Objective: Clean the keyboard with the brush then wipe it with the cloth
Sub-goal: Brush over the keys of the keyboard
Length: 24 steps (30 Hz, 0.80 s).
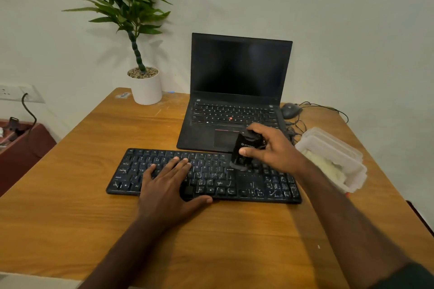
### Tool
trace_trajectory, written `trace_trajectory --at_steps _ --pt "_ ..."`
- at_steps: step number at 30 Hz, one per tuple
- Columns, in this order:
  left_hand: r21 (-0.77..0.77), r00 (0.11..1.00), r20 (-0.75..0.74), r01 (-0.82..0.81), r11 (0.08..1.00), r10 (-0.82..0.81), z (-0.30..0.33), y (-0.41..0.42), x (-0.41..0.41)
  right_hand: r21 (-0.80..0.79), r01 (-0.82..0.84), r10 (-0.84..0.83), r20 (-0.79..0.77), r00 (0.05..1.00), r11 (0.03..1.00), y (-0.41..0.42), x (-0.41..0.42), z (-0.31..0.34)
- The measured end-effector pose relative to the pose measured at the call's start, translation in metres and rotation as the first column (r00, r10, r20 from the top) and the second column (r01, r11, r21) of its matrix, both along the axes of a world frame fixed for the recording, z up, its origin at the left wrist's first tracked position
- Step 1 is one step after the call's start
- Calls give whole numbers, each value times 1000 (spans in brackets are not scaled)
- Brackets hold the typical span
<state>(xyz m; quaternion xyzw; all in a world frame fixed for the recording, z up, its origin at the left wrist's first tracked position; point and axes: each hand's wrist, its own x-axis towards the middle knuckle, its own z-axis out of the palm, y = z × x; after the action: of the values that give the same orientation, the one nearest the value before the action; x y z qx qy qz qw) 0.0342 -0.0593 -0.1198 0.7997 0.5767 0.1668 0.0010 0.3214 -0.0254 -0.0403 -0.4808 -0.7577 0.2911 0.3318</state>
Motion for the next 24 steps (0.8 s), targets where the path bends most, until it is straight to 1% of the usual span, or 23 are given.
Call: trace_trajectory --at_steps 2,6,8,10,14,17,20,21,22,24 --pt "-5 1000 -1 0 1000 0 1 0 0 21 24 -23 -38 999 1000 2 -3 2" --pt "-7 1000 -3 -1 1000 1 1 0 -1 -34 -63 65 77 995 997 -3 11 1" --pt "2 1000 -2 0 1000 0 1 0 0 -76 -49 58 113 992 996 -7 26 5" --pt "19 1000 -2 1 1000 -1 0 1 0 -83 -22 31 113 993 996 -8 38 13" --pt "36 1000 -7 3 999 -3 -3 0 1 8 80 -80 -6 997 997 -16 38 7" --pt "38 1000 -3 5 999 -5 -2 -1 1 18 110 -110 -30 993 994 -21 17 -12" --pt "28 1000 -9 2 1000 -2 -1 -1 2 72 214 -203 -136 970 974 -18 1 -19" --pt "26 1000 -11 -2 1000 2 0 -2 2 93 244 -230 -140 963 965 -17 -4 -19" --pt "20 1000 -13 -6 1000 6 0 -2 1 123 260 -247 -109 963 958 -17 -9 -18" --pt "11 1000 -15 -11 1000 11 0 -2 1 161 247 -250 -4 968 955 -20 -16 -21"
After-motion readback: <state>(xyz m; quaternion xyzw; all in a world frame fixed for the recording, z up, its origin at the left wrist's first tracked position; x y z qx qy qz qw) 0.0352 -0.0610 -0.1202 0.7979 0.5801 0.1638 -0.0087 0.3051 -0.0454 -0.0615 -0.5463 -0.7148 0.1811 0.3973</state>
